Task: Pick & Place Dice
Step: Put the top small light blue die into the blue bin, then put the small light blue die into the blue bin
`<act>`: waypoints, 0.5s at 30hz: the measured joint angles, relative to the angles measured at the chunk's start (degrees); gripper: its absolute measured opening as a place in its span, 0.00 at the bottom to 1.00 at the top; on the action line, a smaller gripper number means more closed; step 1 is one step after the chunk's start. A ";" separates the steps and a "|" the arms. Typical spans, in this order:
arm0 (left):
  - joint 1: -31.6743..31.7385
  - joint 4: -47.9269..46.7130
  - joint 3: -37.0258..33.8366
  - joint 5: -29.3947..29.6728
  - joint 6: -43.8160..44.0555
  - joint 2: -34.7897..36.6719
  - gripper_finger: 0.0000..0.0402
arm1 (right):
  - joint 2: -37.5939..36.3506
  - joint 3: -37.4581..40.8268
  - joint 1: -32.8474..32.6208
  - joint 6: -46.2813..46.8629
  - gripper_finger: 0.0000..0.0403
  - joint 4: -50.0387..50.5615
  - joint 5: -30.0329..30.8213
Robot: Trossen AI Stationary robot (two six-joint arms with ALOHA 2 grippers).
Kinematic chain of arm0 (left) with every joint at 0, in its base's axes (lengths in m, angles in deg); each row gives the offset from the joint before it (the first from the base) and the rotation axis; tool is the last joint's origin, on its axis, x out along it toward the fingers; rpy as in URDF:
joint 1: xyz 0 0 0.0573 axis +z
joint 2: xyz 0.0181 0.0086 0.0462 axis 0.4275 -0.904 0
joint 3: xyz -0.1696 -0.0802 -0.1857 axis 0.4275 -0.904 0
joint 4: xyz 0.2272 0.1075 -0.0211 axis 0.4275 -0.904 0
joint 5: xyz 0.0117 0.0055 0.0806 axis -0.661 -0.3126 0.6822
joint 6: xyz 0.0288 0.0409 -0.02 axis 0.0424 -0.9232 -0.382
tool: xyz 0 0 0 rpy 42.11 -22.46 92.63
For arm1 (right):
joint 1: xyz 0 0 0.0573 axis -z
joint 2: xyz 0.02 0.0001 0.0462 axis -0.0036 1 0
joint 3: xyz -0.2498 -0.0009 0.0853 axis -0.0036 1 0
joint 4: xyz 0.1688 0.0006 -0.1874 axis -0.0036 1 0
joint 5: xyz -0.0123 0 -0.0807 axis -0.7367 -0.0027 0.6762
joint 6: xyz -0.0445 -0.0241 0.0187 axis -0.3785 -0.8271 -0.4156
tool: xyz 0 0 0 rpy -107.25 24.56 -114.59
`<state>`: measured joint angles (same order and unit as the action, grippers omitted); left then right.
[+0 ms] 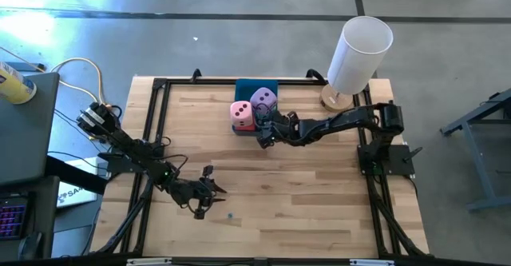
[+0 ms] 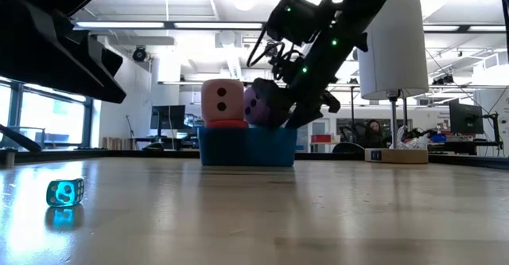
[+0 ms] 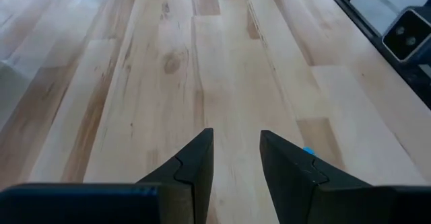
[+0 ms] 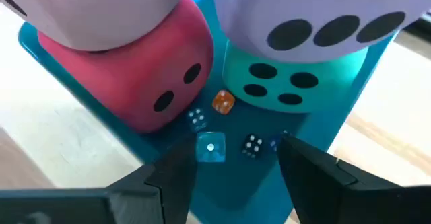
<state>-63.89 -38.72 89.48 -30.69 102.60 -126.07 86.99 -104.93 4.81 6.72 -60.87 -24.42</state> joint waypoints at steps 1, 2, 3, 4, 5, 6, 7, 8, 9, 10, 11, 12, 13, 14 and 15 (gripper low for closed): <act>-0.10 -0.15 0.00 0.01 0.00 0.00 0.29 | 0.09 0.00 -0.16 -0.37 0.49 -0.37 0.57; -0.24 -0.19 0.00 0.02 0.00 0.00 0.29 | 0.11 0.01 -0.32 -1.03 0.49 -0.71 0.70; -0.34 -0.19 0.00 0.02 0.00 0.00 0.29 | -0.17 0.07 -0.46 -1.61 0.49 -0.89 0.50; -0.34 -0.30 0.00 0.02 0.00 0.00 0.29 | -0.55 0.11 -0.49 -1.84 0.49 -0.92 0.33; -0.34 -0.41 0.00 0.02 0.00 0.00 0.29 | -1.15 0.19 -0.51 -1.98 0.49 -0.75 -0.06; -0.34 -0.47 0.00 0.02 0.00 0.00 0.29 | -1.75 0.24 -0.67 -2.03 0.49 -0.74 -0.08; -0.34 -0.59 0.00 0.02 0.00 0.00 0.29 | -2.15 0.23 -0.82 -2.03 0.49 -1.07 -0.06; -0.34 -0.87 0.00 0.02 0.00 0.00 0.29 | -2.54 0.17 -0.89 -2.04 0.49 -1.30 -0.09; -0.34 -0.91 -0.02 0.02 -0.01 0.00 0.29 | -3.02 0.16 -0.95 -2.19 0.49 -1.13 -0.15; -0.34 -0.92 -0.02 0.02 -0.01 0.00 0.29 | -3.44 0.20 -0.97 -2.46 0.49 -0.81 -0.32; -0.34 -1.00 -0.02 0.03 0.00 0.00 0.29 | -3.72 0.22 -1.13 -2.72 0.49 -1.05 -0.29; -0.34 -1.14 -0.02 0.03 -0.02 0.00 0.29 | -3.86 0.21 -1.39 -2.84 0.49 -1.68 -0.23; -0.34 -1.25 -0.02 0.02 -0.02 0.00 0.29 | -3.88 0.15 -1.57 -2.82 0.49 -1.96 -0.19; -0.34 -1.25 -0.02 0.02 -0.02 0.00 0.29 | -3.94 0.17 -1.65 -2.82 0.49 -1.89 -0.12; -0.34 -1.22 -0.02 0.02 -0.02 0.00 0.29 | -3.97 0.17 -1.85 -2.82 0.49 -1.71 -0.30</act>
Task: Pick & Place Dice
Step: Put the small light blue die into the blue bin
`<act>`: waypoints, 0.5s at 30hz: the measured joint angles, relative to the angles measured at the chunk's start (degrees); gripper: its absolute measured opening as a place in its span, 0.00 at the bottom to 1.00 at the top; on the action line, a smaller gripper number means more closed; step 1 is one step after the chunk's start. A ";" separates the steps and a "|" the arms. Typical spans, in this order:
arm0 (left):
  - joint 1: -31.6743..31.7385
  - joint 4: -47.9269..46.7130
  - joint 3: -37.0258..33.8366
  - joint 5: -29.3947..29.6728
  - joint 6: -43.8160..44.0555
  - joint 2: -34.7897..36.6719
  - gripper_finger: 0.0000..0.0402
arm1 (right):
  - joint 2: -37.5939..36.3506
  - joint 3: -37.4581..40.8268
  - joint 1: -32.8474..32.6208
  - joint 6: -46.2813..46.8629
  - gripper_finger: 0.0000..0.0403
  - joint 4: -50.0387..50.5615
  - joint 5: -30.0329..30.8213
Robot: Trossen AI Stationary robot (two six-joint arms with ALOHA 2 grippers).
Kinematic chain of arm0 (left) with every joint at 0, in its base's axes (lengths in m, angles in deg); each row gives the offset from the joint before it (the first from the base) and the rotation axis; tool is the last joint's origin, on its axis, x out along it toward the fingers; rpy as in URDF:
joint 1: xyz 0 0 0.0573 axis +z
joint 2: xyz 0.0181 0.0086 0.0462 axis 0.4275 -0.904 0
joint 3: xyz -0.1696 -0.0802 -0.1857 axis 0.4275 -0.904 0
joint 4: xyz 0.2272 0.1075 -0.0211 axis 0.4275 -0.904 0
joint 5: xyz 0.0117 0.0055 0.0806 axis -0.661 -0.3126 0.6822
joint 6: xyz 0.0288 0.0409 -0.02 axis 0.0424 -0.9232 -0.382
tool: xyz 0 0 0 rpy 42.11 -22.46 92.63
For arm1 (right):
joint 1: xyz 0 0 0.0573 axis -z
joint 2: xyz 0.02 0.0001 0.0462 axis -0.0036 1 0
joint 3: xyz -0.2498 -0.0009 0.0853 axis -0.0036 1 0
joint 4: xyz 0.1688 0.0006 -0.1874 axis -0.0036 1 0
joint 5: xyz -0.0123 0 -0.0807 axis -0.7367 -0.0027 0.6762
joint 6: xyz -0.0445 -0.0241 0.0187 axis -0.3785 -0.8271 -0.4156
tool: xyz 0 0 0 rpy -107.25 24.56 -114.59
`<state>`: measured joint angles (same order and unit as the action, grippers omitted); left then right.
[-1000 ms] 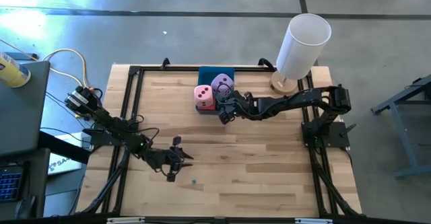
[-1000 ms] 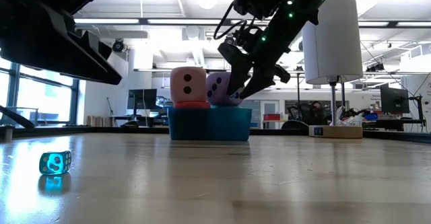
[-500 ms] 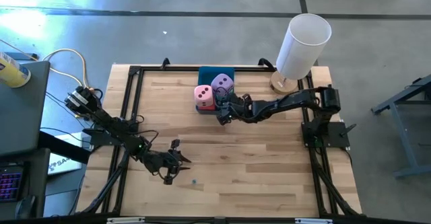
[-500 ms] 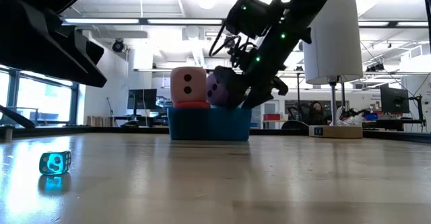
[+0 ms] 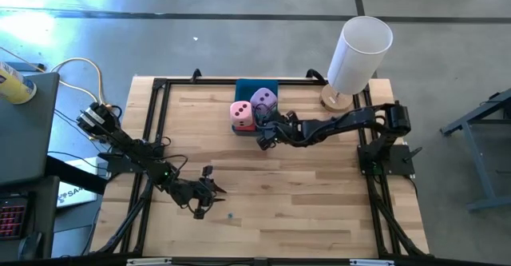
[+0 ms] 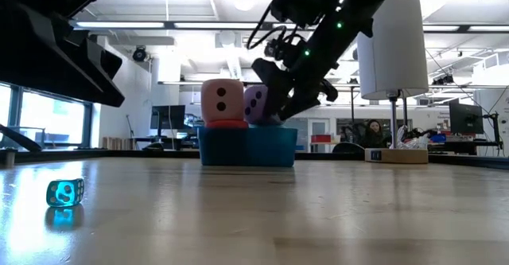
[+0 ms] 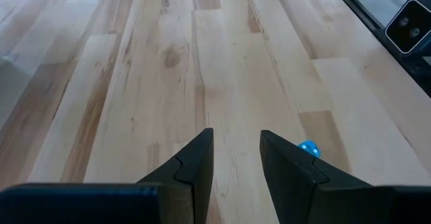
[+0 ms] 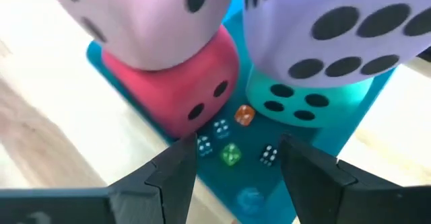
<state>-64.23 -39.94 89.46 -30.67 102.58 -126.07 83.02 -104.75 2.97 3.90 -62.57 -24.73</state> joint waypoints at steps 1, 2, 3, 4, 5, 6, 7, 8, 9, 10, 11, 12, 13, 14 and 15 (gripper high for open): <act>0.00 0.00 0.00 0.00 0.00 0.00 0.29 | -0.01 0.00 -0.18 0.01 0.49 0.03 -0.05; 0.00 0.00 0.00 0.02 0.01 0.00 0.29 | -0.10 0.00 -0.37 0.00 0.49 -0.01 -0.08; 0.00 0.01 0.00 0.02 0.01 0.00 0.29 | -0.20 0.00 -0.56 -0.02 0.49 -0.01 -0.04; 0.00 0.04 0.00 0.02 0.01 0.00 0.29 | -0.22 0.00 -0.81 -0.12 0.49 -0.02 0.07; 0.00 0.10 0.00 0.02 0.01 0.00 0.29 | -0.22 0.00 -1.09 -0.46 0.49 -0.11 0.24; 0.00 0.09 0.00 0.02 0.02 0.00 0.29 | -0.22 0.00 -1.40 -1.26 0.49 -0.40 0.37; -0.02 0.09 0.00 0.02 0.00 0.00 0.29 | -0.23 0.00 -1.75 -2.32 0.49 -1.05 0.49; -0.02 0.11 0.00 0.02 0.01 0.00 0.29 | -0.78 0.02 -2.10 -3.48 0.49 -1.80 0.47; -0.02 0.08 0.00 0.00 0.00 0.00 0.29 | -1.67 0.08 -2.55 -4.58 0.49 -2.40 0.30; -0.02 0.02 0.00 -0.09 -0.01 0.00 0.29 | -2.37 0.07 -3.20 -5.57 0.49 -3.67 0.43; -0.02 -0.09 0.00 -0.38 -0.27 0.00 0.29 | -2.92 -0.07 -3.94 -6.70 0.49 -5.43 0.60; -0.02 -0.15 0.00 -0.59 -0.81 0.00 0.29 | -3.42 -0.13 -4.72 -7.89 0.49 -6.51 0.56; -0.02 -0.17 -0.02 -0.72 -1.32 0.00 0.29 | -3.99 -0.09 -5.57 -8.91 0.49 -6.67 0.43; -0.02 -0.17 -0.02 -0.86 -1.51 0.00 0.29 | -4.57 0.05 -6.46 -9.51 0.49 -6.56 -0.06; -0.02 -0.27 -0.02 -1.02 -1.68 0.00 0.29 | -4.98 0.07 -7.47 -9.97 0.49 -6.73 -0.34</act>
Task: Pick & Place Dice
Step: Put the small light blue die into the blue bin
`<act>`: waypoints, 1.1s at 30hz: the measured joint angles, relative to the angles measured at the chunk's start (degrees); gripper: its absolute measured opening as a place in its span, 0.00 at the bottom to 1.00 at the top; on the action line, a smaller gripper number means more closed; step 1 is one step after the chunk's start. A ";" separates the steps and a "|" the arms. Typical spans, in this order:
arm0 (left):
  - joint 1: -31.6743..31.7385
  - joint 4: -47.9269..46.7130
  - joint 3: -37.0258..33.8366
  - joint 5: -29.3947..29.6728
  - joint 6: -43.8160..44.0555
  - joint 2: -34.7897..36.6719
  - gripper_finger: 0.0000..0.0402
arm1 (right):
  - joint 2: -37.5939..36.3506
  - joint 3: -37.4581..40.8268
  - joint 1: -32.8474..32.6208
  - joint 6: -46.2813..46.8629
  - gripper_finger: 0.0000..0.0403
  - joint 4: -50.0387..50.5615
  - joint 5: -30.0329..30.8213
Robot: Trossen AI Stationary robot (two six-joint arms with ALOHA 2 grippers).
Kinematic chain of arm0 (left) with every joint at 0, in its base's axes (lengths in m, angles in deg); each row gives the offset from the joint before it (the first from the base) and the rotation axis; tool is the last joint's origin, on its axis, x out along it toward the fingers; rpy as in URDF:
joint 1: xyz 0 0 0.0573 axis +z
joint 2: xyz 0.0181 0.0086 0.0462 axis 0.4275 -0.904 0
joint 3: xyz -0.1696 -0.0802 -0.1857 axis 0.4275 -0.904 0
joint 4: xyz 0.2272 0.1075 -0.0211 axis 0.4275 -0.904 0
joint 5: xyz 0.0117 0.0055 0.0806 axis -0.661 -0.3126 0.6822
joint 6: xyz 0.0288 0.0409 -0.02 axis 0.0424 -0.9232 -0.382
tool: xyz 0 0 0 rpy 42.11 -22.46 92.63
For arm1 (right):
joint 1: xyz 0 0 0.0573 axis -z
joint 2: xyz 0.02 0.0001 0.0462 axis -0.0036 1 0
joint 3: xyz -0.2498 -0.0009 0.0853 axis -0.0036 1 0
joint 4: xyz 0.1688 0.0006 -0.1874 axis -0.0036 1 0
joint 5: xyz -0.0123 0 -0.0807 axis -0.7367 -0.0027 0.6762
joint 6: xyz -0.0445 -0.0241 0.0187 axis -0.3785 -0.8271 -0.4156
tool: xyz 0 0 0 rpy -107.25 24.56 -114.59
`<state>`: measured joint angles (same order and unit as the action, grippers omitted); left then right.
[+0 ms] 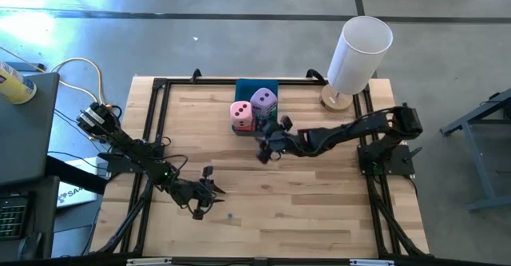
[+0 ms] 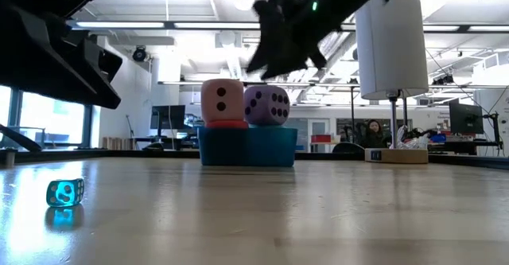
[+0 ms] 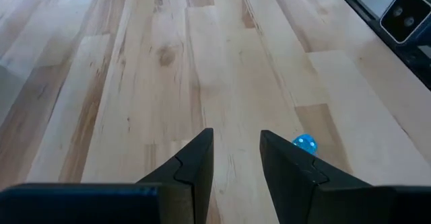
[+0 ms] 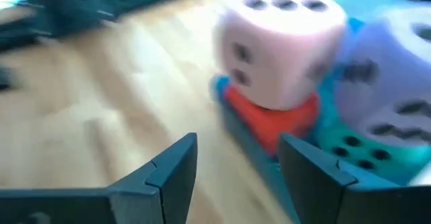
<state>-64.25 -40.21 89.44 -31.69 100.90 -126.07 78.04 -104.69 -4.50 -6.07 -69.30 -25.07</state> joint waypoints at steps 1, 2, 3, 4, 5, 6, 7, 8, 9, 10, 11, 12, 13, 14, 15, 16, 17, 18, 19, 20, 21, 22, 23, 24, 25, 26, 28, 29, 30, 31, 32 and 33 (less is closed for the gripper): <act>0.00 -0.05 0.00 -0.16 0.00 0.00 0.29 | -0.36 -0.02 -1.13 -0.63 0.49 -0.82 -0.56; -0.08 -0.02 0.00 -0.85 0.02 0.00 0.29 | -0.84 -0.06 -2.33 -1.15 0.49 -1.22 -0.96; -0.21 0.01 0.00 -1.98 0.02 0.00 0.29 | -1.28 -0.07 -3.68 -1.93 0.49 -1.12 -1.16; -0.44 0.07 -0.02 -3.48 0.03 -0.03 0.29 | -1.45 -0.07 -4.97 -2.48 0.49 -1.25 -1.51; -0.78 0.46 -0.02 -5.32 0.06 -0.32 0.29 | -1.47 -0.07 -6.16 -2.98 0.49 -1.74 -2.42; -1.25 1.25 -0.02 -7.33 0.04 -0.77 0.29 | -1.46 -0.07 -7.57 -3.57 0.49 -2.09 -2.78; -1.89 2.41 -0.03 -8.73 0.03 -1.48 0.29 | -1.44 -0.07 -9.10 -4.06 0.49 -2.28 -2.87; -2.60 4.26 -0.04 -9.85 -0.03 -2.42 0.29 | -1.44 -0.04 -10.48 -4.60 0.49 -2.94 -2.95; -3.46 6.58 -0.02 -9.99 -0.29 -3.61 0.29 | -1.44 -0.04 -11.84 -5.21 0.49 -4.05 -3.05; -4.37 9.21 -0.02 -10.00 -0.82 -4.90 0.29 | -1.44 -0.07 -13.11 -5.47 0.49 -4.92 -3.46; -5.25 12.28 -0.02 -9.64 -1.67 -6.51 0.29 | -1.44 -0.07 -14.31 -5.51 0.49 -5.53 -3.91; -6.20 15.23 -0.02 -8.30 -2.76 -8.24 0.29 | -1.40 -0.07 -15.40 -5.49 0.49 -6.03 -4.19; -7.07 17.72 -0.02 -6.06 -3.91 -9.99 0.29 | -1.36 -0.07 -16.52 -5.45 0.49 -6.54 -4.23; -7.97 20.29 -0.02 -2.99 -4.98 -12.00 0.29 | -1.35 -0.07 -17.60 -5.31 0.49 -7.23 -4.21; -8.76 22.52 -0.02 0.60 -5.95 -13.94 0.29 | -1.35 -0.07 -18.64 -5.11 0.49 -8.04 -4.21; -9.48 24.30 -0.02 4.30 -6.48 -15.78 0.29 | -1.35 -0.07 -19.68 -4.98 0.49 -8.66 -4.17; -10.12 26.13 -0.02 7.49 -6.56 -17.31 0.29 | -1.35 -0.07 -20.76 -4.94 0.49 -9.18 -4.17; -10.66 27.95 -0.02 9.92 -6.54 -18.77 0.30 | -1.35 -0.07 -21.83 -4.83 0.49 -9.54 -4.15; -11.03 29.86 -0.02 11.67 -6.39 -20.12 0.30 | -1.35 -0.07 -22.94 -4.37 0.49 -9.97 -4.13; -11.37 31.22 -0.02 12.71 -6.10 -21.18 0.31 | -1.35 -0.07 -23.93 -3.59 0.49 -10.34 -4.11; -11.67 32.37 -0.02 13.22 -5.85 -22.08 0.32 | -1.23 -0.07 -24.83 -2.65 0.49 -10.53 -3.94; -11.90 33.51 -0.02 13.43 -5.36 -22.81 0.34 | -1.11 -0.07 -25.76 -1.83 0.49 -10.53 -3.77; -12.02 34.19 -0.02 13.46 -4.72 -23.22 0.35 | -1.01 -0.07 -26.75 -1.04 0.49 -10.38 -3.55; -12.05 34.51 -0.02 13.47 -3.88 -23.47 0.37 | -0.98 -0.05 -27.66 -0.44 0.49 -10.28 -3.25; -12.04 34.50 -0.02 13.41 -2.91 -23.56 0.39 | -0.96 -0.04 -28.42 0.26 0.49 -10.50 -3.11; -12.02 34.50 -0.02 13.34 -2.17 -23.60 0.41 | -0.77 -0.08 -29.16 0.99 0.49 -10.92 -3.07; -11.97 34.50 0.00 12.75 -1.65 -23.61 0.45 | -0.04 -0.11 -30.44 2.63 0.49 -11.47 -2.66; -11.97 34.51 0.00 12.48 -1.61 -23.61 0.46 | 0.24 -0.07 -31.21 3.39 0.49 -11.18 -2.25; -11.98 34.45 0.01 12.41 -1.52 -23.61 0.48 | 0.28 -0.02 -31.86 4.01 0.49 -10.85 -1.97; -11.95 34.18 0.03 12.36 -1.29 -23.61 0.49 | 0.34 -0.01 -32.32 4.84 0.49 -11.14 -1.91; -11.87 33.84 0.04 12.27 -0.89 -23.61 0.50 | 0.71 -0.11 -32.69 5.92 0.49 -11.92 -1.83; -11.82 33.49 0.04 12.23 -0.30 -23.61 0.51 | 1.03 -0.20 -33.00 6.97 0.49 -12.11 -1.66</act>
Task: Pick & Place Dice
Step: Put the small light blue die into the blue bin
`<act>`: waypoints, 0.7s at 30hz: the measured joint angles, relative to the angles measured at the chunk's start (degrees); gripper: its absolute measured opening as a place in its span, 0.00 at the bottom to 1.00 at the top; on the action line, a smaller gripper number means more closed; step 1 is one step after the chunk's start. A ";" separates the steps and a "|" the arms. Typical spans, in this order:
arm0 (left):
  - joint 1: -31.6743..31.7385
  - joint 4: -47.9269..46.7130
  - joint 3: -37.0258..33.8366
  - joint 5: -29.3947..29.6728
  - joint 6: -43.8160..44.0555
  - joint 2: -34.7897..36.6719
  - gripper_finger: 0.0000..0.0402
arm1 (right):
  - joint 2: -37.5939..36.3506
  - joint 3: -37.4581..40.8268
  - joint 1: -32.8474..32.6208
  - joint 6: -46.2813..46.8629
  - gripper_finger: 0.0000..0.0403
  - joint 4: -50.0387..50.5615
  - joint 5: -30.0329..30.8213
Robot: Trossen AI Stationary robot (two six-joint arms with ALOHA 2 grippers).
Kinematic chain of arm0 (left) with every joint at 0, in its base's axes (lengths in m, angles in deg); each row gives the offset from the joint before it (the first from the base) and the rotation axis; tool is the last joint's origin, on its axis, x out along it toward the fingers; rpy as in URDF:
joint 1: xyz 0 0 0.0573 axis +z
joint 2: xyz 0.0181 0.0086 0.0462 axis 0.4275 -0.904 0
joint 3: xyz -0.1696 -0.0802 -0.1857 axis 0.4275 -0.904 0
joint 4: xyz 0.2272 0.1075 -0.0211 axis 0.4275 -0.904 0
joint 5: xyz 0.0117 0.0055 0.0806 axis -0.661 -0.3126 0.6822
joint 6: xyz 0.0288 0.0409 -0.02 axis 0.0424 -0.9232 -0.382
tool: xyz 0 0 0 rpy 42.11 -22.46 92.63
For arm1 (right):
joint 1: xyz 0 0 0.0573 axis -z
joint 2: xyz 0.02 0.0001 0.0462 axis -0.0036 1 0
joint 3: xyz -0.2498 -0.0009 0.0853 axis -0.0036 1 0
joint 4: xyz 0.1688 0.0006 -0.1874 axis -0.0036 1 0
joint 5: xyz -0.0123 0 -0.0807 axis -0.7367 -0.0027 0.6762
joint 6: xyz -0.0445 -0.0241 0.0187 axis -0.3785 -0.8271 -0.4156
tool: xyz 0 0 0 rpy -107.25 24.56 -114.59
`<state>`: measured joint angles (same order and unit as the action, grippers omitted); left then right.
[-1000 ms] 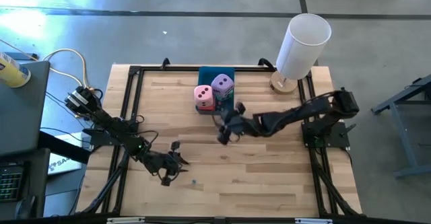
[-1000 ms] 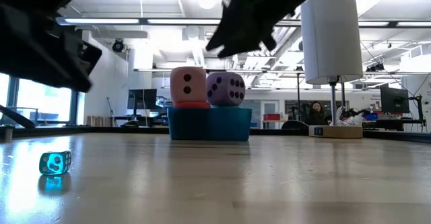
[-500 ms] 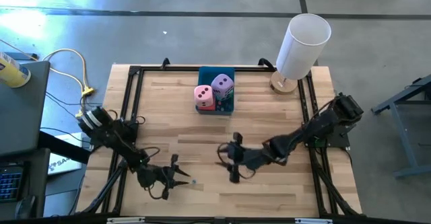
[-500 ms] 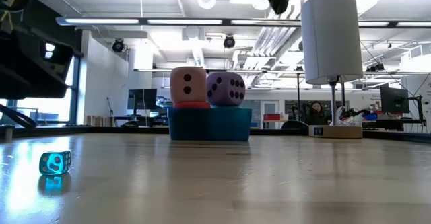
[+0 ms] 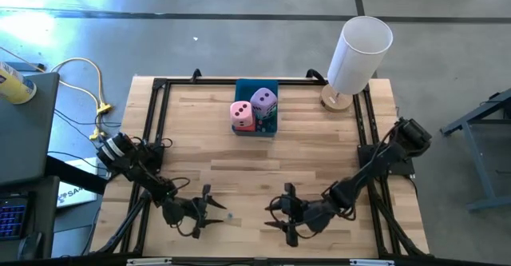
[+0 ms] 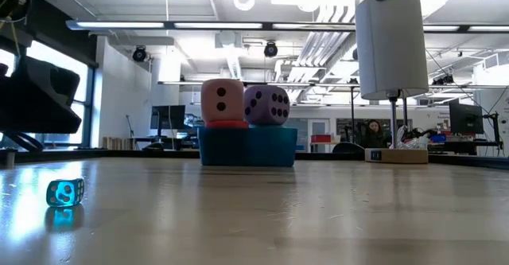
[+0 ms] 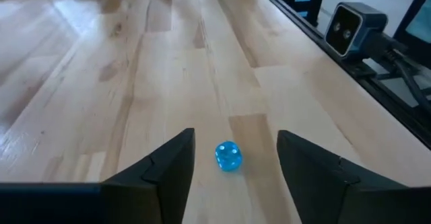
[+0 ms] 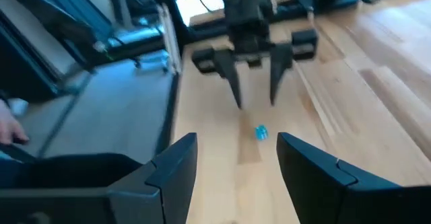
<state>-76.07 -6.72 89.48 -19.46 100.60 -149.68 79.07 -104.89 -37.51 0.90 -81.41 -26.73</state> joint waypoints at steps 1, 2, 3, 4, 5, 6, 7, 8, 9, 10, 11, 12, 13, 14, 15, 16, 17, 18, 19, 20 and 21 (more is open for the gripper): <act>0.02 -0.26 0.00 -0.22 0.31 0.00 0.52 | 0.35 0.02 -0.56 0.33 0.49 0.25 0.62; 0.04 -0.37 0.00 -0.33 0.33 0.00 0.52 | 0.66 0.19 -1.07 0.52 0.49 0.58 0.89; 0.02 -0.48 0.00 -0.32 0.34 0.00 0.52 | 1.08 0.24 -1.36 0.64 0.49 0.18 0.99; 0.02 -0.49 0.00 -0.41 0.33 0.00 0.53 | 1.53 0.19 -1.42 0.67 0.49 -0.94 0.98; 0.02 -0.47 0.00 -0.48 0.27 0.00 0.53 | 1.89 0.11 -1.50 0.67 0.49 -1.73 1.00; 0.02 -0.50 0.00 -0.52 0.17 0.00 0.53 | 2.14 0.11 -1.71 0.66 0.49 -1.85 1.00; 0.04 -0.62 0.00 -0.52 0.17 0.00 0.53 | 2.38 0.11 -1.86 0.66 0.49 -2.07 0.98; 0.16 -0.80 0.00 -0.52 0.16 0.00 0.53 | 2.67 0.11 -1.87 0.68 0.49 -2.57 0.91; 0.29 -0.96 0.00 -0.52 0.10 -0.02 0.53 | 2.84 0.11 -1.75 0.68 0.49 -2.95 0.93; 0.37 -1.06 0.00 -0.52 0.12 -0.02 0.53 | 2.86 0.11 -1.68 0.68 0.49 -2.93 0.97; 0.41 -1.18 0.00 -0.52 0.21 -0.02 0.53 | 2.86 0.11 -1.66 0.72 0.49 -2.93 0.94; 0.54 -1.37 0.00 -0.50 0.30 -0.02 0.53 | 2.86 0.11 -1.62 1.17 0.49 -2.97 0.92; 0.76 -1.43 0.00 -0.51 0.31 -0.03 0.53 | 2.86 0.11 -1.60 1.29 0.49 -2.95 1.09; 0.90 -1.41 0.00 -0.50 0.30 -0.04 0.53 | 2.86 0.11 -1.59 1.29 0.49 -2.97 1.12; 1.03 -1.39 0.00 -0.52 0.32 -0.04 0.53 | 2.86 0.11 -1.61 1.30 0.49 -3.01 1.12; 1.24 -1.42 0.00 -0.56 0.34 -0.04 0.53 | 2.86 0.11 -1.62 1.29 0.49 -3.07 1.09; 1.47 -1.44 0.00 -1.01 0.36 -0.04 0.53 | 2.86 0.11 -1.64 1.28 0.49 -3.06 1.07; 1.61 -1.44 0.00 -1.55 0.46 -0.04 0.53 | 2.86 0.11 -1.64 1.25 0.49 -3.06 1.04; 1.74 -1.49 0.00 -2.20 0.81 -0.04 0.53 | 2.86 0.11 -1.64 1.25 0.49 -3.06 0.99; 1.84 -1.57 0.00 -2.65 1.26 -0.04 0.53 | 2.86 0.11 -1.63 1.29 0.49 -3.06 0.99; 1.96 -1.59 0.00 -2.96 1.40 -0.04 0.53 | 2.86 0.11 -1.62 1.29 0.49 -3.04 0.99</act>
<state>-74.11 -8.31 89.48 -22.42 102.00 -149.72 81.93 -104.78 -39.12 2.19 -84.45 -25.75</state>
